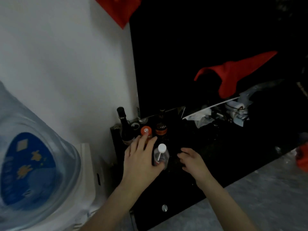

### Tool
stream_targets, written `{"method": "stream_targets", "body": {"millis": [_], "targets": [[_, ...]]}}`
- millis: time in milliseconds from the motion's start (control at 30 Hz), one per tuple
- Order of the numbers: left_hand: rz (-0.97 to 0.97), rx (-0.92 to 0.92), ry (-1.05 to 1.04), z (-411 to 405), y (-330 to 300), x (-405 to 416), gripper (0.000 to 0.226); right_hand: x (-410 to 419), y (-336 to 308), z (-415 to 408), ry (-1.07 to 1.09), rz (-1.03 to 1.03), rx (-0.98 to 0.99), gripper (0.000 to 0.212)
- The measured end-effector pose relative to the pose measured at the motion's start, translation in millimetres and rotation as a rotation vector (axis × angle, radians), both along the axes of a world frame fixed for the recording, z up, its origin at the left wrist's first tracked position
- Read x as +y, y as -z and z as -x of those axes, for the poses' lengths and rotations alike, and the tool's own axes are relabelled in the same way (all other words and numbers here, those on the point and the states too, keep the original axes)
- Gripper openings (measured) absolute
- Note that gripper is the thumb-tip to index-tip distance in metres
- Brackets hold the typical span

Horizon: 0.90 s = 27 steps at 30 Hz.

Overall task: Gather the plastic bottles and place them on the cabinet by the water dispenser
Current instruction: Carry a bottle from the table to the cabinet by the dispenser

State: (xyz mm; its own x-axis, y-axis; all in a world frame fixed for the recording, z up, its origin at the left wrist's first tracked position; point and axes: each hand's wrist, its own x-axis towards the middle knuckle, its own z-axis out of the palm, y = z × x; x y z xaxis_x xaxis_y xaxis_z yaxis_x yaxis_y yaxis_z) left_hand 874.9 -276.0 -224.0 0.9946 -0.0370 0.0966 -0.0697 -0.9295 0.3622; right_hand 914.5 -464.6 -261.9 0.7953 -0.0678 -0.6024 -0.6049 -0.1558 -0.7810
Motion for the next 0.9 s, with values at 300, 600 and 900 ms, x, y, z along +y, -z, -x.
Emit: {"method": "stream_targets", "body": {"millis": [300, 600, 900], "targets": [[-0.251, -0.122, -0.034, 28, -94, 39, 0.08, 43, -120, 51, -0.582, 0.806, -0.656, 0.071], [-0.24, -0.18, 0.0, 114, -139, 74, 0.071, 90, -171, 136, -0.594, 1.066, -0.763, 0.074], [-0.238, -0.141, -0.027, 221, -122, 123, 0.074, 142, -167, 237, -0.659, 1.096, -0.755, 0.078]]}}
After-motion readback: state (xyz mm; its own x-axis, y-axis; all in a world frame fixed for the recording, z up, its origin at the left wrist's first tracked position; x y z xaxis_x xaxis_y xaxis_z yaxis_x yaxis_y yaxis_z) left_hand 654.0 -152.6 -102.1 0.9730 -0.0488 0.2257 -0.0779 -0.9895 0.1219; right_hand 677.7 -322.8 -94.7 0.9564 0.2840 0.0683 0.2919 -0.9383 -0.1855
